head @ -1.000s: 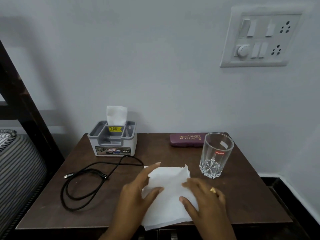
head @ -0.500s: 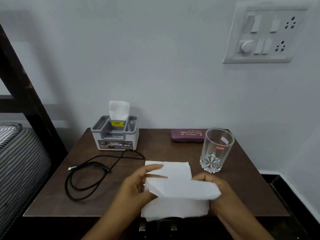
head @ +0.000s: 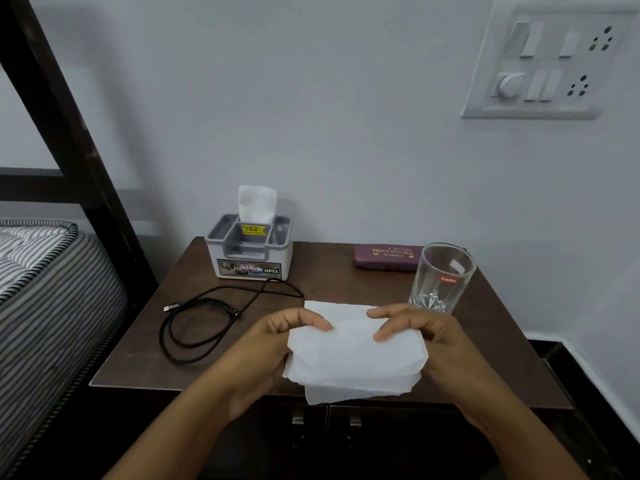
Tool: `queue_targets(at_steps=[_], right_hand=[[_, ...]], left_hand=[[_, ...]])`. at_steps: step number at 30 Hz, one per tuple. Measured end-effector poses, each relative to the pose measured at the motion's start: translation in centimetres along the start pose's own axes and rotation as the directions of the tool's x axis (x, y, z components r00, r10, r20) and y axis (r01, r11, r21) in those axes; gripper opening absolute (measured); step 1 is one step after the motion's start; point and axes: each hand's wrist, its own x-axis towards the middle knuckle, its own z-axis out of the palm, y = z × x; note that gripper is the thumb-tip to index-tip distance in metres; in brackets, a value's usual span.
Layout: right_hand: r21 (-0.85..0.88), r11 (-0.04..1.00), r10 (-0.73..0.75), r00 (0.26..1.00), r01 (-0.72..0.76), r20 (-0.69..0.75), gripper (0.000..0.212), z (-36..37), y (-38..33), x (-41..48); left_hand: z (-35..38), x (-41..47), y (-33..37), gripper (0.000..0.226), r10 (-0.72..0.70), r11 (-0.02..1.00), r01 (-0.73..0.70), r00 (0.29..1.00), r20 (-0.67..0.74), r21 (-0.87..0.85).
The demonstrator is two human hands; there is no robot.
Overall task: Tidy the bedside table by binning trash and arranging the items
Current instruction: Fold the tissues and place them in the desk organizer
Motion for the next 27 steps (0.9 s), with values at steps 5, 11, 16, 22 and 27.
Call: queue_targets(at_steps=[5, 11, 16, 22, 27], right_hand=[[-0.206, 0.963, -0.171, 0.985, 0.172, 0.021, 0.041, 0.7, -1.5, -0.5], [-0.336, 0.920, -0.189, 0.980, 0.201, 0.068, 0.045, 1.4, -2.6, -0.1], [0.159, 0.984, -0.063, 0.991, 0.081, -0.117, 0.038, 2.2, -3.5, 0.2], [0.820, 0.514, 0.332, 0.940, -0.253, 0.082, 0.095, 8.7, -0.3, -0.1], [0.515, 0.851, 0.210, 0.965, -0.100, -0.160, 0.066, 10.3, -0.5, 2.9]], left_hand=[[0.1, -1.3, 0.0, 0.030, -0.062, 0.958, 0.063, 0.998, 0.012, -0.281], [-0.5, -2.0, 1.1, 0.061, -0.128, 0.924, 0.140, 0.990, 0.058, -0.355], [-0.8, -2.1, 1.0, 0.047, 0.033, 0.958, -0.049, 0.998, -0.061, -0.283], [0.1, -1.6, -2.2, 0.047, 0.108, 0.874, -0.248, 0.938, -0.330, -0.419], [-1.5, -1.3, -2.7, 0.038, 0.133, 0.912, -0.254, 0.927, -0.352, -0.323]])
